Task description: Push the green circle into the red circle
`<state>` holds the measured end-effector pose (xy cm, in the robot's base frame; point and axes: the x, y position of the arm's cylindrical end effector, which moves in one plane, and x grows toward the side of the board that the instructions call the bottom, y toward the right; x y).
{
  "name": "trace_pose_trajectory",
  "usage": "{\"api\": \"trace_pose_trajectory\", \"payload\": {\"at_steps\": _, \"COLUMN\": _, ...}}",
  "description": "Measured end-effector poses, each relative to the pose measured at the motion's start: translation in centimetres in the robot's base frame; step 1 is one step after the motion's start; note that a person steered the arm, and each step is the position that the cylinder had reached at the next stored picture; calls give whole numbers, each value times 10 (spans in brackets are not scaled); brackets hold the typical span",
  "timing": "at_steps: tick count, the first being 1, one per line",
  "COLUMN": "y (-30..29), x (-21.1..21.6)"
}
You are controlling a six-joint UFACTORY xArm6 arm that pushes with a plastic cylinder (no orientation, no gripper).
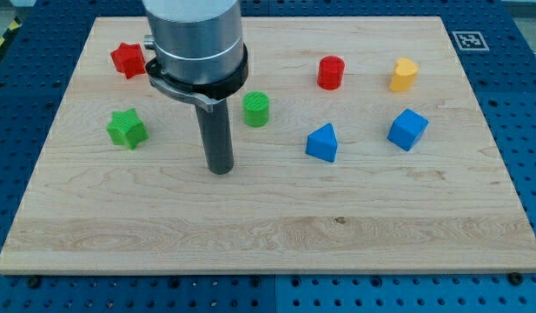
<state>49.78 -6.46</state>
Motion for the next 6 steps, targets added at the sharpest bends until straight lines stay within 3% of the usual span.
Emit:
{"api": "trace_pose_trajectory", "payload": {"at_steps": 1, "y": -3, "x": 1}}
{"api": "trace_pose_trajectory", "payload": {"at_steps": 3, "y": -71, "x": -47}}
{"api": "trace_pose_trajectory", "payload": {"at_steps": 4, "y": -28, "x": -45}}
{"api": "trace_pose_trajectory", "payload": {"at_steps": 5, "y": 26, "x": -75}}
{"api": "trace_pose_trajectory", "payload": {"at_steps": 6, "y": 86, "x": -136}}
